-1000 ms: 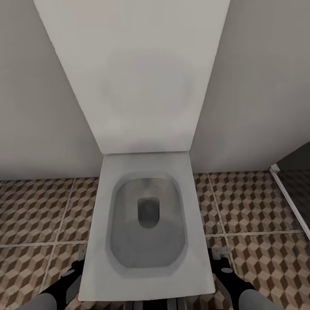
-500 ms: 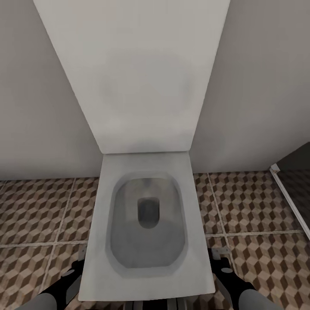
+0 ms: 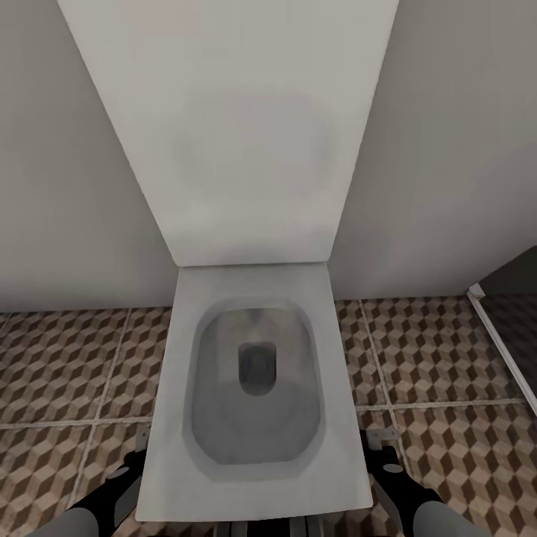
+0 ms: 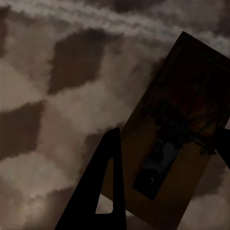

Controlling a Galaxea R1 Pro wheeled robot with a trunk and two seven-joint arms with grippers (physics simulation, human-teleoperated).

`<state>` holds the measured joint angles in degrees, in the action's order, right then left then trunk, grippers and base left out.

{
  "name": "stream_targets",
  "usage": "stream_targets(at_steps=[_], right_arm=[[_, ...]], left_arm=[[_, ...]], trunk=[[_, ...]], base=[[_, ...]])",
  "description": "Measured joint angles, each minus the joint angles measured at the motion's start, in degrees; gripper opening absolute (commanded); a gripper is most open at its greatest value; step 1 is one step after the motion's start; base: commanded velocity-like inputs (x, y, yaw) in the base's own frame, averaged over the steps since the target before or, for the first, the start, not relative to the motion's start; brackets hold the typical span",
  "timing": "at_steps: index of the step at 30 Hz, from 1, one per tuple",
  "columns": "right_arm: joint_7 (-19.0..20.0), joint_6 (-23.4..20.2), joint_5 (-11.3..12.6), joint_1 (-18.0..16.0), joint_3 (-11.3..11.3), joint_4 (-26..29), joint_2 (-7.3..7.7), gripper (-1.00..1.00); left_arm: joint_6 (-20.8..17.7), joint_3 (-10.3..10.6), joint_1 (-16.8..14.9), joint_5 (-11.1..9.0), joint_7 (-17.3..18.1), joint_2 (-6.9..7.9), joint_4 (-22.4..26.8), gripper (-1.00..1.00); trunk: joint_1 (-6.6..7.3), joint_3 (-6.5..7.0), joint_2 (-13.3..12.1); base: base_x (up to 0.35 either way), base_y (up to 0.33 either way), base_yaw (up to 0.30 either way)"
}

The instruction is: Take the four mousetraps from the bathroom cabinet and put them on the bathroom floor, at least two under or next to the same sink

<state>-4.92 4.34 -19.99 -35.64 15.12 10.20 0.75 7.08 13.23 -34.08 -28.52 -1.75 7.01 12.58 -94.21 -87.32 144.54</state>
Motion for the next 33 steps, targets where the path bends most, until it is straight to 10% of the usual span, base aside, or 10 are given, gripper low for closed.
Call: stream_targets(at_steps=[33], right_arm=[[0.01,1.50,-0.02,0.00,0.04,0.00,-0.03,-1.00]], left_arm=[[-0.07,0.00,0.00,0.02,0.00,-0.01,0.00,-1.00]], trunk=[[0.00,0.00,0.00]], base=[[0.000,0.000,0.000]])
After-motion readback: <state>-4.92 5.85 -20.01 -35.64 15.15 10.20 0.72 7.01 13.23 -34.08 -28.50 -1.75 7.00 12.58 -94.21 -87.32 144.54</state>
